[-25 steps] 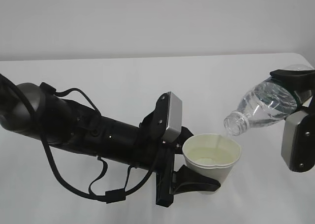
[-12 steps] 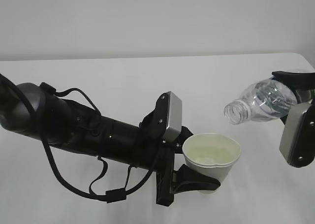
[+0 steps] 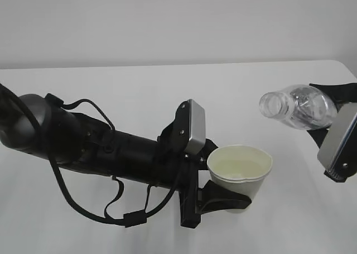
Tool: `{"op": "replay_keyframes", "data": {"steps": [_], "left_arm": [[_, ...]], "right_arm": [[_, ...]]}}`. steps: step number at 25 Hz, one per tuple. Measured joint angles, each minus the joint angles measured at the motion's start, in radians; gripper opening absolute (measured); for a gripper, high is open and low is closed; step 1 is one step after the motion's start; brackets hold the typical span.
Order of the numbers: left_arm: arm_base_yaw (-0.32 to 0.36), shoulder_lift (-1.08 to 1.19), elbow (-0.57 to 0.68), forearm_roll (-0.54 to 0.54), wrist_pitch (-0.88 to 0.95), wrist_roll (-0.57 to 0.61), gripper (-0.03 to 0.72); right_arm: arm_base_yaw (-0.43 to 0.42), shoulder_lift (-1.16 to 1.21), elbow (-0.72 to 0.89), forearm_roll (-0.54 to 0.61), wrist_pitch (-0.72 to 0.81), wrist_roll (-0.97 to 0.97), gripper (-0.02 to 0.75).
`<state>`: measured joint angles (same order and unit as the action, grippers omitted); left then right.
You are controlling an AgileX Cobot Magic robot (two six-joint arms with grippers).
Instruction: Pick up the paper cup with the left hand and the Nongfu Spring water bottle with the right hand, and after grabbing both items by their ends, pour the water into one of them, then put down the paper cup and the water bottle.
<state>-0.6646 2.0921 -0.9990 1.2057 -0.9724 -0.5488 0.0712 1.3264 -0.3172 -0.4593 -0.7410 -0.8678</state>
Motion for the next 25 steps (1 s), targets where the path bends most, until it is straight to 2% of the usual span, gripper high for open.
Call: {"op": "replay_keyframes", "data": {"steps": [5, 13, 25], "left_arm": [[0.0, 0.0, 0.0, -0.042, 0.0, 0.0, 0.44], [0.0, 0.0, 0.0, -0.21, -0.009, 0.0, 0.44], [0.0, 0.0, 0.0, -0.236, -0.009, 0.0, 0.44]], "right_arm": [[0.0, 0.0, 0.0, 0.0, -0.05, 0.131, 0.421], [0.0, 0.0, 0.0, 0.0, -0.091, 0.371, 0.421], [0.0, 0.0, 0.0, 0.009, -0.178, 0.661, 0.421]]}}
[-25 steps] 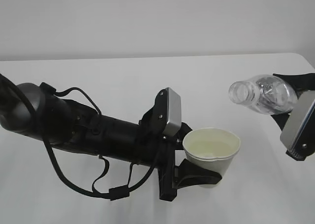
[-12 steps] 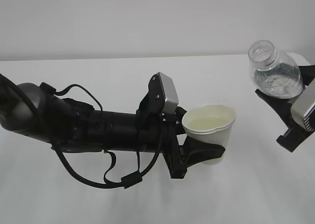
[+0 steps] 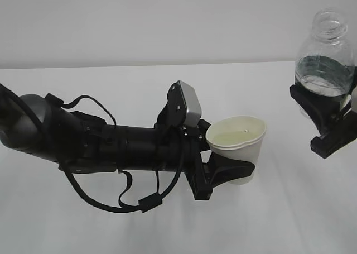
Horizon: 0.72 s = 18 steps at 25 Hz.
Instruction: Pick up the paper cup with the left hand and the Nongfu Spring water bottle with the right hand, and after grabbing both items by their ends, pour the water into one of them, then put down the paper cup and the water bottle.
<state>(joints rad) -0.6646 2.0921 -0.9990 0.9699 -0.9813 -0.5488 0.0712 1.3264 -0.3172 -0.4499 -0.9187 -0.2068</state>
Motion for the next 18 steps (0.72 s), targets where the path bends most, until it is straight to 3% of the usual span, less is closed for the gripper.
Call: {"op": "replay_keyframes", "data": {"steps": [18], "left_arm": [[0.0, 0.0, 0.0, -0.001, -0.028, 0.0, 0.439]], "right_arm": [[0.0, 0.138, 0.0, 0.325, -0.195, 0.195, 0.421]]}}
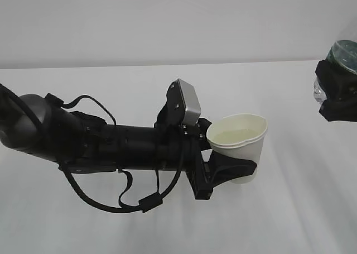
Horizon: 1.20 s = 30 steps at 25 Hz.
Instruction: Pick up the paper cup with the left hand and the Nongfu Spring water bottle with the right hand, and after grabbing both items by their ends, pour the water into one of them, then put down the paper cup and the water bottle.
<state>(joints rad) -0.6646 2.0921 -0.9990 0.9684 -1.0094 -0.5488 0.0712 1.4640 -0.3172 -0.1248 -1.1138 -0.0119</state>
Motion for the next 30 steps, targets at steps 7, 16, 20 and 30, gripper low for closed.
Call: {"op": "replay_keyframes", "data": {"steps": [7, 16, 20, 30], "left_arm": [[0.0, 0.0, 0.0, 0.0, 0.0, 0.0, 0.439], [0.0, 0.0, 0.0, -0.008, 0.0, 0.0, 0.439], [0.0, 0.0, 0.0, -0.015, 0.0, 0.0, 0.439], [0.0, 0.0, 0.0, -0.018, 0.0, 0.0, 0.438]], "right_arm": [[0.0, 0.054, -0.033, 0.057, -0.005, 0.012, 0.421], [0.0, 0.196, -0.126, 0.069, -0.005, 0.021, 0.421], [0.0, 0.265, -0.18, 0.069, -0.005, 0.032, 0.421], [0.0, 0.402, -0.242, 0.072, -0.005, 0.086, 0.421]]}}
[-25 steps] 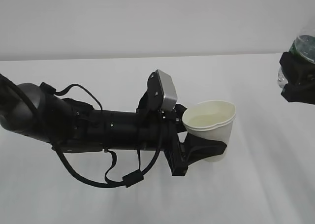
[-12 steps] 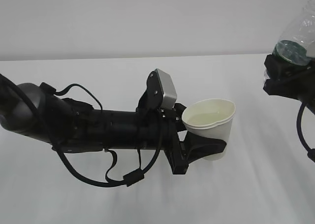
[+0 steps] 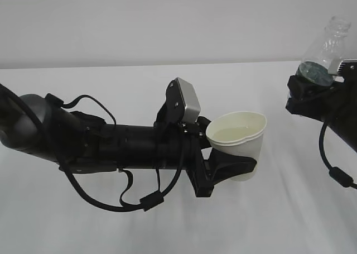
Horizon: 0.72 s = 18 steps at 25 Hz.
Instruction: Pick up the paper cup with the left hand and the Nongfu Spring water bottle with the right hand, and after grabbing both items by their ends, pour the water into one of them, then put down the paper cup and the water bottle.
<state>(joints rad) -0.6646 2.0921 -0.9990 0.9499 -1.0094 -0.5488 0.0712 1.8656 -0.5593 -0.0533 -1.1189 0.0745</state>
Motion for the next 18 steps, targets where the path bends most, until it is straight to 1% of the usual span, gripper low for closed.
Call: {"op": "replay_keyframes", "data": {"steps": [18], "left_arm": [[0.0, 0.0, 0.0, -0.004, 0.002, 0.0, 0.438]], "right_arm": [[0.0, 0.196, -0.118, 0.004, -0.002, 0.007, 0.421]]}}
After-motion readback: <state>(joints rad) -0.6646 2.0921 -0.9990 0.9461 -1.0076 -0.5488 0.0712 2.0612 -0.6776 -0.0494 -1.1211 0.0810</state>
